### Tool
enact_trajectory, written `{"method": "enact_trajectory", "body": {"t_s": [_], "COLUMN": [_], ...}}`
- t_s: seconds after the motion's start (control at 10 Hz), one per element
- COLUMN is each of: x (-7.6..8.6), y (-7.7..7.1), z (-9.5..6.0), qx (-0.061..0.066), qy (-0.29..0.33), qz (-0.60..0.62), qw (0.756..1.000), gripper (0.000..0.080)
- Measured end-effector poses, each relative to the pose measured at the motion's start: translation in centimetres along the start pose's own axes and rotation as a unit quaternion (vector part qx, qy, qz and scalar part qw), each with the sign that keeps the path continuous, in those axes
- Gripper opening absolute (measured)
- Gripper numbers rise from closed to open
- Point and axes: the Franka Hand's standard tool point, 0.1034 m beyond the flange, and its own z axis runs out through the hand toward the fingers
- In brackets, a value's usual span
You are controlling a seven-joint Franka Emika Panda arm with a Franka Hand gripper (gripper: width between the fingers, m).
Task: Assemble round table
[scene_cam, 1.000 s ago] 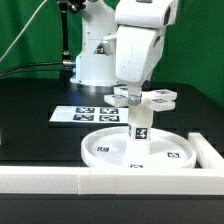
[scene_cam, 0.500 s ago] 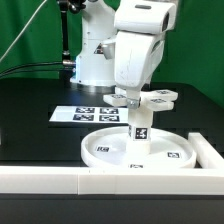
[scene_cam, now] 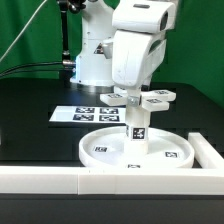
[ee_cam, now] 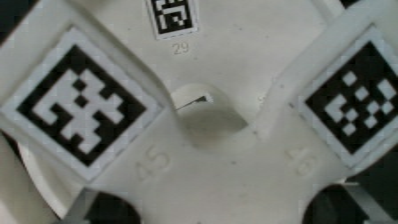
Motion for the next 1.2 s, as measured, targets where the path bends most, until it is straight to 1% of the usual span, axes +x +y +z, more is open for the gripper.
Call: {"method": "enact_trajectory", "body": {"t_s": [0.1,0.2,0.4,0.5,0.6,0.7,0.8,0.9,1.0,1.1,1.2], "x": [0.01,-0.01,0.04,0.16,0.32,0.40,0.49,0.66,0.74,0.81,0.86], "y": [-0.01,0.01,0.02,-0.03,-0.17,-0.26,-0.29,-0.32,-0.27,-0.25,-0.24], "z": [0.01,0.02,-0.04,-0.09,-0.17,-0.21,-0.25,-0.31,-0.39,-0.43,-0.45], "qx": [0.000,0.000,-0.001,-0.004,-0.007,-0.006,-0.003,0.002,0.005,0.006,0.009], "qy": [0.000,0.001,0.002,0.005,0.009,0.011,0.014,0.018,0.021,0.022,0.023], "qz": [0.035,0.097,0.223,0.272,0.334,0.394,0.448,0.504,0.535,0.557,0.590], "qw": [0.999,0.995,0.975,0.962,0.943,0.919,0.894,0.864,0.844,0.830,0.807], "gripper": [0.0442,0.0442,0.0442,0.0442,0.0442,0.0442,0.0442,0.0442,0.0442,0.0442,0.0442]}}
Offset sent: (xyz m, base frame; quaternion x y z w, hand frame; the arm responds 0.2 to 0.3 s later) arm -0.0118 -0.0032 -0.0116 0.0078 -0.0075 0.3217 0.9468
